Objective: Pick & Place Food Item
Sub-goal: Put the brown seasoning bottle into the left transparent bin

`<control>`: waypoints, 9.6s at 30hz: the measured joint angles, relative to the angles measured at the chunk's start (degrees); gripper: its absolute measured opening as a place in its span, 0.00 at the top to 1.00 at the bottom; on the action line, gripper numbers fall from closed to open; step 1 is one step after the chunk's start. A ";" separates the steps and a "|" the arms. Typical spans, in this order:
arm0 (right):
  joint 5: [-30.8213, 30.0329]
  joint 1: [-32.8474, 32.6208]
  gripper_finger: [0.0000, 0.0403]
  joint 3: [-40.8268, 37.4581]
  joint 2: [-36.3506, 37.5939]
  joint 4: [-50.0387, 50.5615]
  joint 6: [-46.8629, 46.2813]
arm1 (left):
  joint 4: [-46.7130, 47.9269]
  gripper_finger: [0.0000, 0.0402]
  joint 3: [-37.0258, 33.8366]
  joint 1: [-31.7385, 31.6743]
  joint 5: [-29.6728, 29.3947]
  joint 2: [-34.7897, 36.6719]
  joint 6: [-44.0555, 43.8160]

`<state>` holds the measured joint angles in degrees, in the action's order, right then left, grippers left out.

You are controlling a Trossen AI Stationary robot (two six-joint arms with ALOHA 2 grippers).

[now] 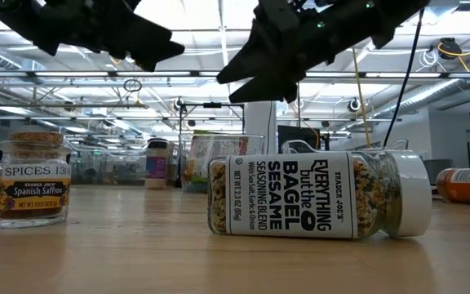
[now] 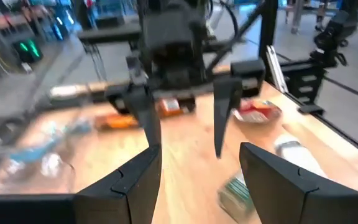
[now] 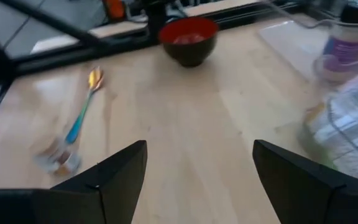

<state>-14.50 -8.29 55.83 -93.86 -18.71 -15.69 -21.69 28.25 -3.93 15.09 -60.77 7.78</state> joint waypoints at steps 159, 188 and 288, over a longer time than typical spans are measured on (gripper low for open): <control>-12.50 -15.82 0.30 -8.85 -7.86 -18.81 -10.68 | 50.91 0.53 17.29 -42.41 -31.31 0.62 -18.35; -12.46 -15.83 0.30 -8.85 -7.87 -18.79 -10.65 | 32.94 0.53 17.29 -46.31 -30.81 -24.39 -27.25; -12.44 -15.83 0.30 -8.85 -7.87 -18.31 -12.12 | 26.05 0.53 12.61 -51.28 -27.15 -24.90 -32.08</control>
<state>-26.94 -24.12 46.98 -101.73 -37.01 -27.81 4.37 40.86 -55.21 -12.05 -85.67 -24.30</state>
